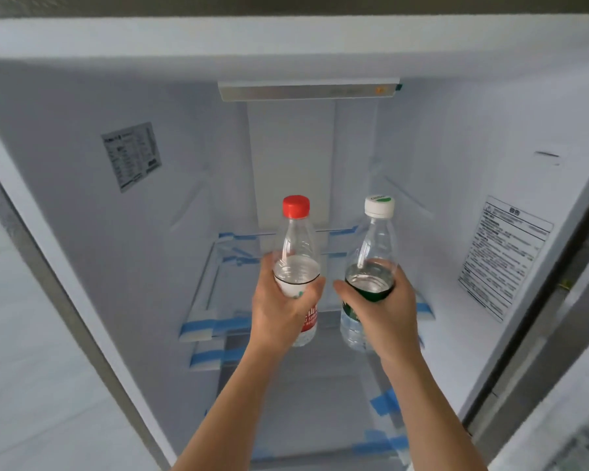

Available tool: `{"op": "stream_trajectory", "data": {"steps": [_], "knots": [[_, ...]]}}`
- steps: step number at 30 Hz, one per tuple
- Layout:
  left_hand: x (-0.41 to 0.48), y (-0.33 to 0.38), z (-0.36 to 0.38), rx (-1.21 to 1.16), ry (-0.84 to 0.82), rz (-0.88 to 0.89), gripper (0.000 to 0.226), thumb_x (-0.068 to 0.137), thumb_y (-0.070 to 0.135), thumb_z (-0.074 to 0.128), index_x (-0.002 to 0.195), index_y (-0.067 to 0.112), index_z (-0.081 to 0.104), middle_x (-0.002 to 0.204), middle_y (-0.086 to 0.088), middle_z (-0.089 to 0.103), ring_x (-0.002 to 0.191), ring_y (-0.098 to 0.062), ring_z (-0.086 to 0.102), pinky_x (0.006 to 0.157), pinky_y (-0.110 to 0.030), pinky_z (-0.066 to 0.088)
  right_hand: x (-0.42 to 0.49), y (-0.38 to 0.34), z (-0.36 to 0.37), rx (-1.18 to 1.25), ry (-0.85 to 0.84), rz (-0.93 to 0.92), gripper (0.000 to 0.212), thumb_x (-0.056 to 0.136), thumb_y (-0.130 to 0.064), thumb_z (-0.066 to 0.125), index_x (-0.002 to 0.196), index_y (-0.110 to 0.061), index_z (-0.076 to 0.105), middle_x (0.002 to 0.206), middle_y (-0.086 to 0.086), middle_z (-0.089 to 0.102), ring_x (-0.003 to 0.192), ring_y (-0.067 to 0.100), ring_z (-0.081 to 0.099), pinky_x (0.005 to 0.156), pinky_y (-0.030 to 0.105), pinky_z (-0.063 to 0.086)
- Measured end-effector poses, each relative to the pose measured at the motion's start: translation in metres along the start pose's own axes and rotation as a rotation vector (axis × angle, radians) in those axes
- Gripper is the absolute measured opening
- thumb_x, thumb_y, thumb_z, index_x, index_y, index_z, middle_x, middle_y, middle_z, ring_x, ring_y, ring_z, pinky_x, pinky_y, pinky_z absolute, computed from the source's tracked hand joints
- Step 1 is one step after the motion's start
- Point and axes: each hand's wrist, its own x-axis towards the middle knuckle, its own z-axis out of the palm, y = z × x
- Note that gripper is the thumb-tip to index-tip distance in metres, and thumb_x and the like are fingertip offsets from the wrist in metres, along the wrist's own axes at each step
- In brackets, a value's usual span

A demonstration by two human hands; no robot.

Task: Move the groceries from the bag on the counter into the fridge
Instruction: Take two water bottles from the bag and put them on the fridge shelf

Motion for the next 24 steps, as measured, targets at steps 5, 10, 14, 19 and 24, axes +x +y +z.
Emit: {"op": "stream_trajectory", "data": {"steps": [5,10,14,19,24], "knots": [[0.044,-0.021,0.009,-0.006,-0.024,0.000,0.048,0.077,0.016,0.082,0.115,0.021,0.053,0.094,0.007,0.069,0.083,-0.002,0.067,0.071,-0.015,0.051,0.031,0.011,0.020,-0.070,0.023,0.002,0.045,0.067,-0.025,0.089,0.095,-0.036,0.056,0.089,-0.018,0.066,0.085,-0.006,0.062,0.066,0.011,0.044],[0.071,-0.036,0.016,0.030,-0.042,-0.025,0.054,0.076,0.023,0.082,0.118,0.033,0.050,0.097,0.018,0.065,0.086,0.004,0.064,0.068,-0.007,0.048,0.054,0.023,0.037,-0.089,0.058,0.019,0.046,0.067,-0.027,0.090,0.097,-0.036,0.057,0.086,-0.018,0.067,0.080,-0.011,0.061,0.067,0.018,0.046],[0.089,-0.046,0.023,0.013,-0.049,-0.029,0.054,0.075,0.022,0.083,0.117,0.033,0.051,0.097,0.018,0.065,0.088,0.003,0.063,0.070,-0.008,0.047,0.071,0.030,0.046,-0.068,0.080,0.025,0.046,0.068,-0.024,0.089,0.099,-0.034,0.058,0.087,-0.016,0.067,0.079,-0.008,0.063,0.066,0.017,0.046],[0.106,-0.055,0.030,0.032,-0.092,-0.030,0.062,0.074,0.026,0.084,0.124,0.030,0.049,0.107,0.015,0.063,0.099,-0.007,0.063,0.080,-0.018,0.051,0.088,0.041,0.050,-0.051,0.083,0.029,0.049,0.067,-0.023,0.091,0.100,-0.037,0.057,0.094,-0.012,0.069,0.090,0.007,0.067,0.080,0.029,0.056],[0.101,-0.072,0.009,0.303,-0.287,-0.063,0.070,0.068,0.037,0.088,0.126,0.032,0.048,0.117,0.012,0.062,0.103,-0.004,0.060,0.083,-0.015,0.050,0.082,0.061,0.029,-0.241,-0.065,0.060,0.068,0.058,-0.042,0.093,0.114,-0.039,0.055,0.105,-0.015,0.067,0.096,0.002,0.064,0.079,0.025,0.051]]}}
